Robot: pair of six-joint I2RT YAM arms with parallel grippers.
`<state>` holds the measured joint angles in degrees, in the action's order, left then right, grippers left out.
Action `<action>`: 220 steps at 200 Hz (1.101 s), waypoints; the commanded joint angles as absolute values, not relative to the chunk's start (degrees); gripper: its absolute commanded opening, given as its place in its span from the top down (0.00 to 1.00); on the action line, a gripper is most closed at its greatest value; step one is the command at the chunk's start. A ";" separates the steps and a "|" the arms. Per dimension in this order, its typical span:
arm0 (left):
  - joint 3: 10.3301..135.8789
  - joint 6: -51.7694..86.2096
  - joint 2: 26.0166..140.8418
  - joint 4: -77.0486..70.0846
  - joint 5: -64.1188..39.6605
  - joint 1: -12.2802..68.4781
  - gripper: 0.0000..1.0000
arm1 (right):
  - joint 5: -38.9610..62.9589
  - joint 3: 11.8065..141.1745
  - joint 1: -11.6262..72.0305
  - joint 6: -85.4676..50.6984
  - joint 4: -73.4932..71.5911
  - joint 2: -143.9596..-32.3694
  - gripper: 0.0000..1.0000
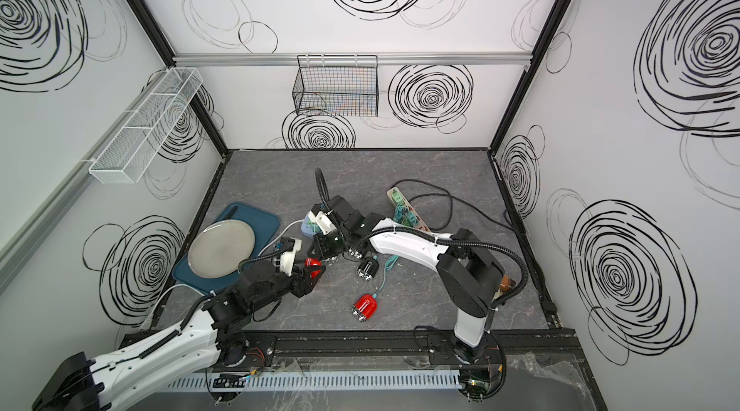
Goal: Unplug the electric shaver
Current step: Remove the charging cable from the electric shaver.
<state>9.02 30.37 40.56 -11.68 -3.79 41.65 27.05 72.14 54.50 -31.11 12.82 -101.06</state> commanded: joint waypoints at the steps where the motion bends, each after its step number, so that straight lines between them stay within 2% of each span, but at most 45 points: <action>1: 8.71 29.80 41.63 -6.24 -3.57 41.99 0.61 | 24.39 73.97 52.92 -30.41 12.00 -97.12 1.00; 22: 8.79 29.82 42.09 -6.39 -3.61 41.97 0.61 | 15.56 76.42 54.89 -27.28 17.12 -97.58 1.00; 36: 8.79 29.79 42.32 -6.55 -3.73 42.03 0.61 | 13.62 76.87 55.33 -26.80 17.67 -97.39 1.00; 71: 8.85 29.80 42.54 -6.61 -3.69 42.09 0.61 | 13.26 76.81 55.07 -27.02 16.79 -96.68 1.00; 92: 9.01 29.71 42.62 -6.54 -3.70 42.10 0.61 | 22.33 74.44 52.47 -30.14 11.87 -96.35 1.00; 106: 8.88 29.71 42.63 -6.59 -3.70 42.09 0.61 | 24.93 73.65 51.62 -31.21 10.53 -96.09 1.00; 140: 8.96 29.71 43.15 -6.87 -3.78 42.03 0.61 | 22.34 74.74 51.96 -29.69 13.06 -95.83 1.00; 178: 8.96 29.71 43.24 -6.80 -3.72 42.22 0.61 | 11.36 77.75 54.82 -25.54 18.87 -96.37 1.00; 220: 8.97 29.72 43.31 -6.90 -3.60 42.37 0.61 | 16.09 76.42 53.71 -27.23 15.30 -95.28 1.00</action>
<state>10.02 29.93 42.70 -13.91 -3.77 42.02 19.25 74.37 56.25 -28.14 17.76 -99.48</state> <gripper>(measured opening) 0.610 0.064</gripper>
